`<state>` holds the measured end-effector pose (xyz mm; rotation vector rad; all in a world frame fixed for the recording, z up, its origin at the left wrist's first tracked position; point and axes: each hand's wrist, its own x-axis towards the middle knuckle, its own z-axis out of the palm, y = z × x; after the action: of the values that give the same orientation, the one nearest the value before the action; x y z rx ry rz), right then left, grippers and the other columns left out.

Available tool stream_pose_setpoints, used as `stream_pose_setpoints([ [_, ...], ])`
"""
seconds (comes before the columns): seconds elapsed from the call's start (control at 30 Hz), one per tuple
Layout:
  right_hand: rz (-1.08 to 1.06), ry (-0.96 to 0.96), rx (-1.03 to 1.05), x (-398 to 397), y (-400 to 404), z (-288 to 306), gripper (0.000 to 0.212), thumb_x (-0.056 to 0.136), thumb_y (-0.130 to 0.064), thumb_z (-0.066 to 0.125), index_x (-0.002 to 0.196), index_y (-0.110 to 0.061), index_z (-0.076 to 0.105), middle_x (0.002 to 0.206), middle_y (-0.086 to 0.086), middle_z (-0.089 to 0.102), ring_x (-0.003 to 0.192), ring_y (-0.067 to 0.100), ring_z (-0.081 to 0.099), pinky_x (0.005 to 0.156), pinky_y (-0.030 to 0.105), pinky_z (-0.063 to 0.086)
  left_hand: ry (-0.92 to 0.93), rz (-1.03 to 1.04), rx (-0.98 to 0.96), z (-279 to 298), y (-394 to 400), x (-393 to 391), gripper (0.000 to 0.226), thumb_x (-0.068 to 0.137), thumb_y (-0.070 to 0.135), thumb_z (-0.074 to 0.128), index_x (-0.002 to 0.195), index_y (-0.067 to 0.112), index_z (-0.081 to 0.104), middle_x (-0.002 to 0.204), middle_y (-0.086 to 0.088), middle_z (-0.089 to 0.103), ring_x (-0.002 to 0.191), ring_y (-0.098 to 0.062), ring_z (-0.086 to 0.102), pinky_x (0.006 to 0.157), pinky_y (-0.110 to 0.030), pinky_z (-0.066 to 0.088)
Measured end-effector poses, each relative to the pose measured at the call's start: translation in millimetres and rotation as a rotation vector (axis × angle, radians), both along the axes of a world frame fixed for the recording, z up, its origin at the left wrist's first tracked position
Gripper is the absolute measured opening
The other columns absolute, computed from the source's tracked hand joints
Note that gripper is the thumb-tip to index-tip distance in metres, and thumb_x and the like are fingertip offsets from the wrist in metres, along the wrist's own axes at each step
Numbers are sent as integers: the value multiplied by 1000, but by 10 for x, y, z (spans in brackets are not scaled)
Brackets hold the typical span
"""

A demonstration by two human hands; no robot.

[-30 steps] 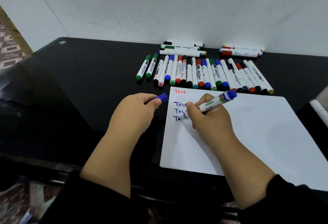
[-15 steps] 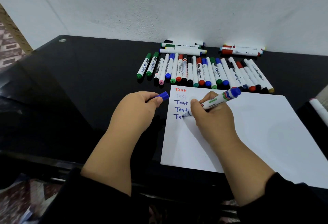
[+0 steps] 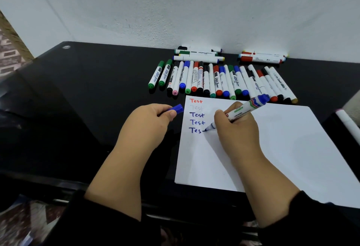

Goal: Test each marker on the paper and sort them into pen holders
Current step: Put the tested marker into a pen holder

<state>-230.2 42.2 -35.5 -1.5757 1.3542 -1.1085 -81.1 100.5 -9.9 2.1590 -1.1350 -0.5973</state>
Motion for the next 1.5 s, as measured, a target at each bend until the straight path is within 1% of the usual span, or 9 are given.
stream_pose_setpoints([
  [0.2, 29, 6, 44, -4, 24, 34, 30, 86, -13, 55, 62, -14, 37, 52, -4, 53, 46, 0, 45, 43, 12, 31, 1, -19, 7, 11, 22, -3, 30, 96, 35, 47, 124, 32, 58, 93, 8, 62, 67, -6, 51, 56, -20, 37],
  [0.3, 18, -71, 103, -21, 1, 46, 29, 83, -11, 55, 59, -16, 40, 61, 6, 61, 58, 12, 53, 55, 24, 38, 43, -29, 15, 32, 20, -28, 31, 96, 35, 47, 126, 33, 56, 98, 8, 64, 72, -8, 54, 57, -19, 39],
  [0.43, -22, -405, 254, -71, -48, 191, 34, 87, -10, 59, 57, -20, 46, 43, -5, 43, 42, 9, 35, 50, 25, 29, 152, -51, -22, 85, 63, -76, 27, 94, 35, 52, 119, 36, 61, 97, 12, 64, 71, -6, 54, 55, -19, 37],
  [0.57, 20, -651, 292, -150, -64, 387, 34, 90, -9, 58, 63, -18, 39, 46, -2, 35, 40, 8, 31, 43, 20, 25, 311, -109, -74, 120, 100, -139, 14, 91, 34, 57, 99, 39, 67, 90, 15, 69, 94, -14, 62, 62, -14, 40],
  [0.77, 67, -594, 285, -193, 17, 443, 33, 90, -7, 58, 63, -16, 41, 43, -4, 35, 39, 7, 29, 40, 18, 24, 406, -201, -109, 195, 117, -258, 16, 89, 30, 60, 83, 45, 63, 85, 20, 69, 91, 2, 58, 69, -12, 36],
  [1.03, 217, -381, 309, -271, 38, 425, 23, 86, -17, 68, 69, -17, 53, 42, -11, 42, 40, 5, 32, 43, 21, 29, 401, -256, -120, 249, 81, -392, 18, 88, 27, 61, 80, 44, 61, 88, 15, 68, 89, -2, 57, 68, -14, 37],
  [1.17, 261, -428, 366, -332, -6, 445, 21, 83, -17, 71, 79, -18, 50, 46, -7, 41, 43, 9, 29, 42, 22, 29, 360, -247, -114, 253, 69, -407, 13, 87, 27, 61, 87, 41, 61, 85, 17, 64, 82, -1, 55, 63, -12, 36],
  [1.3, 361, -534, 414, -410, -26, 492, 23, 95, -19, 52, 73, -14, 48, 47, 0, 42, 44, 11, 25, 45, 22, 19, 319, -190, -143, 245, 50, -404, 13, 86, 30, 62, 94, 40, 65, 83, 16, 65, 76, -3, 55, 56, -10, 36],
  [1.5, 358, -588, 415, -396, -37, 448, 27, 97, -15, 48, 71, -13, 46, 47, 2, 40, 41, 9, 27, 45, 23, 19, 283, -136, -203, 218, -12, -545, 12, 92, 25, 56, 91, 36, 61, 88, 4, 66, 74, -13, 56, 57, -13, 40],
])
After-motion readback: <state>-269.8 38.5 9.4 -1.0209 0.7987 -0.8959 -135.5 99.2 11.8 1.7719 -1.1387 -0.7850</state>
